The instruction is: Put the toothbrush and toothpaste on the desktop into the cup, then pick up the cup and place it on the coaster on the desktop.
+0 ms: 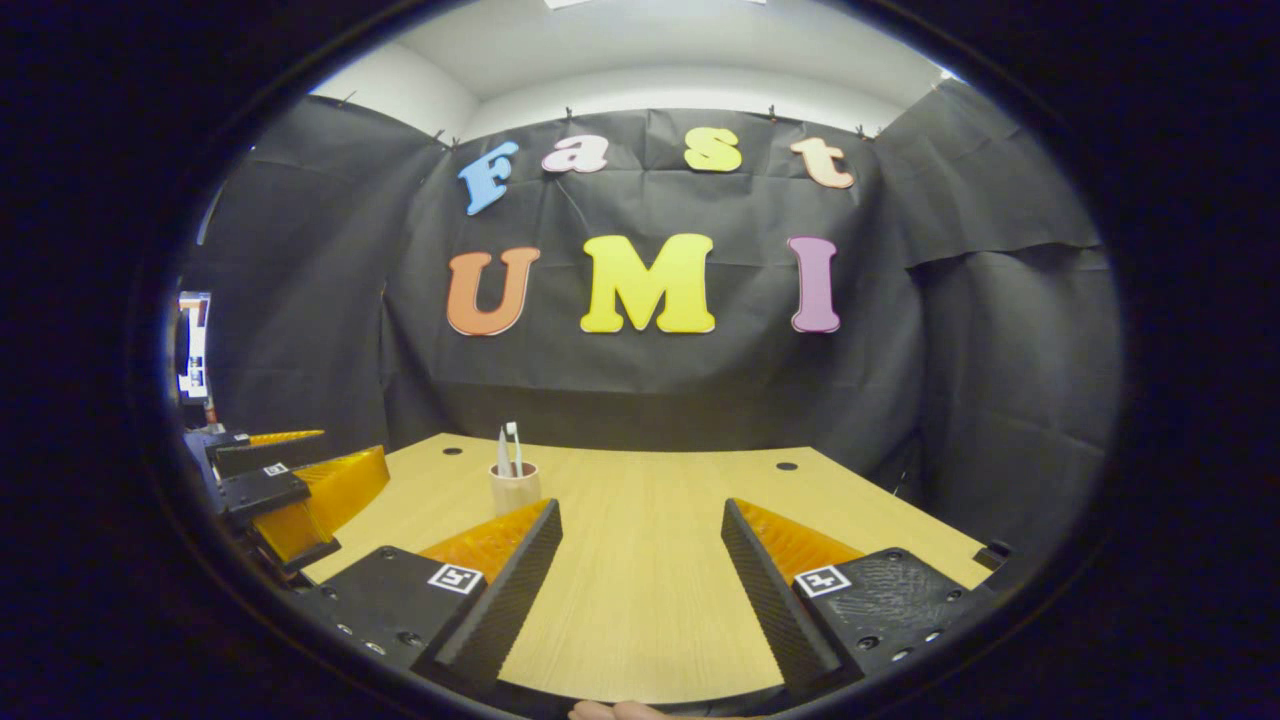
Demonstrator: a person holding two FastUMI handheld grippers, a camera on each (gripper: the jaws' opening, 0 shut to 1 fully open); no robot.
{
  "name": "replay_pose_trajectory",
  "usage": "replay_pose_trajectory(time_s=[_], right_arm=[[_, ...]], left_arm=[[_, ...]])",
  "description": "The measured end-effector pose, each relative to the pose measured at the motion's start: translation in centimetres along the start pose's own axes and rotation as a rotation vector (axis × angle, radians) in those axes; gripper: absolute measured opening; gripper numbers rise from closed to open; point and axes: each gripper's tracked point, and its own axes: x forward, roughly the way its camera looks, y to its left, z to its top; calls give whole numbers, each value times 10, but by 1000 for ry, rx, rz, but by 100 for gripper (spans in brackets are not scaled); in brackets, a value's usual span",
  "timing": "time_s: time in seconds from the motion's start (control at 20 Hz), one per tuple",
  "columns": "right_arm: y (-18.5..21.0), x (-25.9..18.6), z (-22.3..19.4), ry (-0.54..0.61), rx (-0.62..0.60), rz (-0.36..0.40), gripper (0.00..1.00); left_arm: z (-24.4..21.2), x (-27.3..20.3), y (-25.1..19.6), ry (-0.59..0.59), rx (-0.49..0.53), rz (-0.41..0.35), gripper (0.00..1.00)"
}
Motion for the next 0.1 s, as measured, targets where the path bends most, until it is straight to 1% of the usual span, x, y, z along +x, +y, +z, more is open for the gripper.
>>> replay_pose_trajectory(time_s=[0.1], right_arm=[[1, 0, 1, -2, -8, 4, 96]], left_arm=[[-1, 0, 3, 3, -4, 5, 93]])
